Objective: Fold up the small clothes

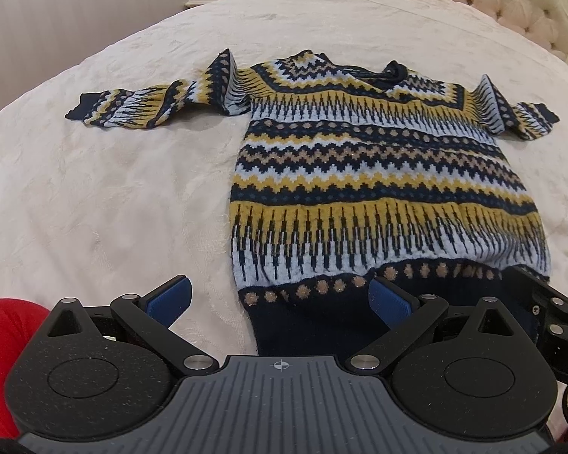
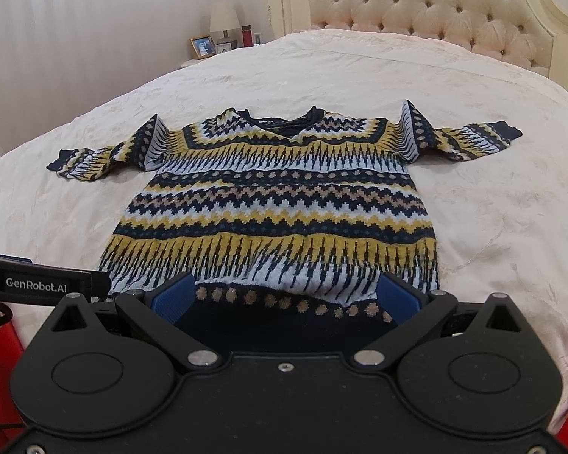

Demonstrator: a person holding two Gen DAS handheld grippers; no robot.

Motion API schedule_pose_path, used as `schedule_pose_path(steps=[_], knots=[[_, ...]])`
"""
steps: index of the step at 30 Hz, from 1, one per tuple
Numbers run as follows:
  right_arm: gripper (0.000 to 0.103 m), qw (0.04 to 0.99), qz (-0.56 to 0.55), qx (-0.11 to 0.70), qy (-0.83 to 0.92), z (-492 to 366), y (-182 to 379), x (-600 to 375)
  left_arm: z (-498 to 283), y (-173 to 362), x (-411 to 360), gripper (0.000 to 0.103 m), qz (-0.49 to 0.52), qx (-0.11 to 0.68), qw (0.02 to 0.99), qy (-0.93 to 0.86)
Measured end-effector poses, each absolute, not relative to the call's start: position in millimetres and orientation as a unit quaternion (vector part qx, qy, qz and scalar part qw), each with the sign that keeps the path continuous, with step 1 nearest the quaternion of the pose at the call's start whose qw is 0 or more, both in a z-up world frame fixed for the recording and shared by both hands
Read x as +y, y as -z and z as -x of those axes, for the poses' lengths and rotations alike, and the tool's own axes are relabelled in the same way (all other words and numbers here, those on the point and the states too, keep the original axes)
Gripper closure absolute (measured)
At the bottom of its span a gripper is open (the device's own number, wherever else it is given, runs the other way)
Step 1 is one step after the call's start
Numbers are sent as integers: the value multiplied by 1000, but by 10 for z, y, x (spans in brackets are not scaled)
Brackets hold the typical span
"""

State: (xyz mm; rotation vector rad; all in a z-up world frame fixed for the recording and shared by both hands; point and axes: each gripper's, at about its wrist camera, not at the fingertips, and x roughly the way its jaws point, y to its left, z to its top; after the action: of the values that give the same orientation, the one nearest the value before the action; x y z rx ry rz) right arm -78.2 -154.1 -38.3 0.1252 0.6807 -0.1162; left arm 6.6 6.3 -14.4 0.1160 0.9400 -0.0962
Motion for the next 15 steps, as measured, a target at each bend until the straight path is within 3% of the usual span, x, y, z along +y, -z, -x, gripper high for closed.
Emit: schedule_pose_path(steps=[15], knots=[[1, 939, -60, 335, 57, 780, 405, -1538, -68, 182, 126, 2, -61, 454, 888, 34]])
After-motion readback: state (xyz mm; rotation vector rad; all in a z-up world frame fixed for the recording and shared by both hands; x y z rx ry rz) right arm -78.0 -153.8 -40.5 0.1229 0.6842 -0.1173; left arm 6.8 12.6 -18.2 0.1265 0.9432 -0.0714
